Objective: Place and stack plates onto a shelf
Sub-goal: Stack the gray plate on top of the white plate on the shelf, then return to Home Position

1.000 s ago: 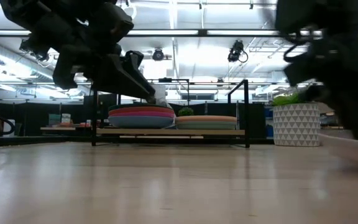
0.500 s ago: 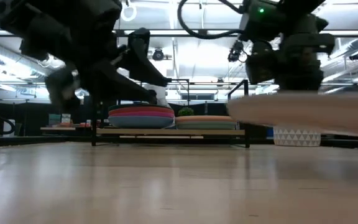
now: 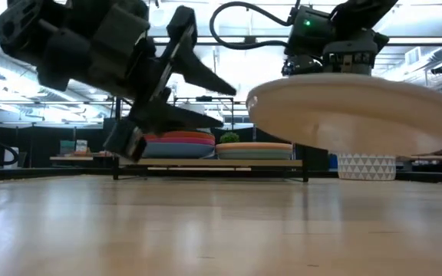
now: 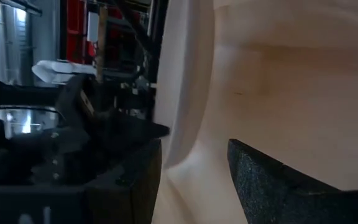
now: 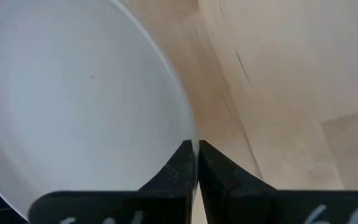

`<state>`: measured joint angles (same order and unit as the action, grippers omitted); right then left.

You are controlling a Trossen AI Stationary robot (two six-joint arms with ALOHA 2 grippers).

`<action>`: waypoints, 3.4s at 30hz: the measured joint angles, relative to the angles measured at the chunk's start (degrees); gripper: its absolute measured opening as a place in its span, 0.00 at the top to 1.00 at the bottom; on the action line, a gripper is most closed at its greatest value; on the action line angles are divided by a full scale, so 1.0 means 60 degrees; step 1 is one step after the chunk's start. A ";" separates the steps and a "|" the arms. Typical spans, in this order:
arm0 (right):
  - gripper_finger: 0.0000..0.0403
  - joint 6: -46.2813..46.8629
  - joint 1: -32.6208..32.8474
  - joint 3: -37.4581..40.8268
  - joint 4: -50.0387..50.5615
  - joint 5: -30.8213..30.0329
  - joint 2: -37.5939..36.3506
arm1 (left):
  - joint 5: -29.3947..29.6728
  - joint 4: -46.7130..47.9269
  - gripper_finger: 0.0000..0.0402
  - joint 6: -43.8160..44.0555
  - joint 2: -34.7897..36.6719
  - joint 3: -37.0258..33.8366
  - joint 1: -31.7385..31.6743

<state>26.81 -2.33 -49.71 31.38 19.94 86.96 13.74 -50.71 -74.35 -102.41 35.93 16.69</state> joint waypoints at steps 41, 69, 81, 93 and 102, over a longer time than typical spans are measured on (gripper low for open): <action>0.77 -0.1089 -0.0724 -0.1287 0.0094 -0.0199 -0.0932 | -0.0891 0.1074 0.86 0.0008 -0.0133 0.1052 -0.0290; 0.77 -0.0258 0.3116 -0.0546 0.0042 -0.6609 -0.4664 | 0.2172 0.5899 0.87 0.1674 -0.0131 0.3575 -0.4045; 0.77 0.0033 0.3743 -0.0372 -0.0144 -0.7176 -0.4659 | 0.0531 0.6546 0.86 0.1350 -0.0513 0.4380 -0.5128; 0.77 0.0018 0.3756 -0.0372 -0.0172 -0.7172 -0.4656 | 0.0276 0.6073 0.57 0.2139 -0.0695 0.4389 -0.5073; 0.77 0.0058 0.3880 -0.0372 -0.0137 -0.7162 -0.4656 | -0.2487 0.5677 0.46 0.4463 -0.0106 0.4400 -0.5291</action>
<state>27.16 20.95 -51.94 30.56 -23.03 59.02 -1.18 -16.64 -47.57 -103.04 62.33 -15.06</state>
